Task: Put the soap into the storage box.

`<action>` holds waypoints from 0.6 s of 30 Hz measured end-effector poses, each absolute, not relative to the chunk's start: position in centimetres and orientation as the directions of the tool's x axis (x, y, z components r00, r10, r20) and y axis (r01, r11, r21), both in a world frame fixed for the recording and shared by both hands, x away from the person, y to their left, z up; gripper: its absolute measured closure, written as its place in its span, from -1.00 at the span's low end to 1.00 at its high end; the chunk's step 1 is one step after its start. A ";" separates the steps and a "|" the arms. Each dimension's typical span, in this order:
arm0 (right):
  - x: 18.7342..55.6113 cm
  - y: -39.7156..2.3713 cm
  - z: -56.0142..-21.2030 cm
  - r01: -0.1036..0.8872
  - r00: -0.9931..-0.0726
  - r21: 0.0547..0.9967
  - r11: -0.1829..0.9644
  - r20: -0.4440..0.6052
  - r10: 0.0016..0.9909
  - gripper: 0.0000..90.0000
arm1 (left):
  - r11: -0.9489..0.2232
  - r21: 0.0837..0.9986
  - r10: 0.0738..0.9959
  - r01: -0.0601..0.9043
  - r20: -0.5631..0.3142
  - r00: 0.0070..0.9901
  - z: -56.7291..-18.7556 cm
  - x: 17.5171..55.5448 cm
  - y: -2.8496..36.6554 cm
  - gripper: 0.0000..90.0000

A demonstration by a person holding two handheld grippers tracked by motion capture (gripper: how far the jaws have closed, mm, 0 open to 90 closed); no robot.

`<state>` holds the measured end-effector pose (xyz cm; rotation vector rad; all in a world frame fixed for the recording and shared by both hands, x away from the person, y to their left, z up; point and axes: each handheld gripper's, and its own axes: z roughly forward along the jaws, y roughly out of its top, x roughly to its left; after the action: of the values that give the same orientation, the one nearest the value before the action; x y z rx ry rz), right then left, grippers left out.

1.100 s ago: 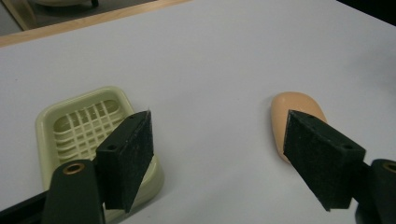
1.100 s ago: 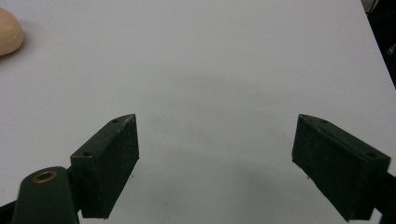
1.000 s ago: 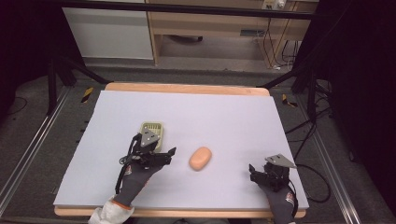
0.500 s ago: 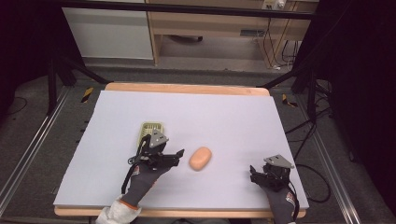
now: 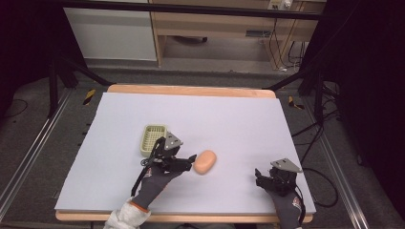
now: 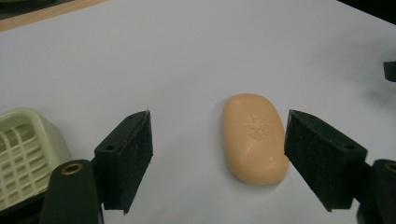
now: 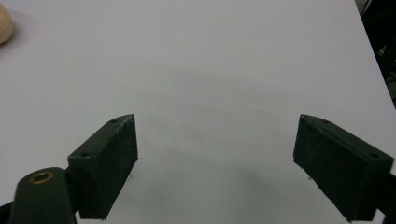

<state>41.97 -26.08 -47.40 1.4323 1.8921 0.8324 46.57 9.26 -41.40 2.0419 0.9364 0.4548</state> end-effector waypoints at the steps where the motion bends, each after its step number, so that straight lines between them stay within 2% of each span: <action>1: 42.0 -26.1 -47.4 0.581 -0.224 0.785 0.215 -0.099 0.969 -0.69 | -0.389 0.803 0.749 0.452 -0.010 0.662 -41.5 46.6 8.8 -0.50; 18: 42.0 -26.0 -47.3 0.580 -0.223 0.791 0.196 -0.077 0.972 -0.72 | -0.436 0.766 0.725 0.473 -0.013 0.689 -42.7 47.7 6.1 -0.53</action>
<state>42.04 -26.04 -47.27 1.4454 1.8871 0.8593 47.68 6.15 -42.70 2.1135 0.9149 0.4096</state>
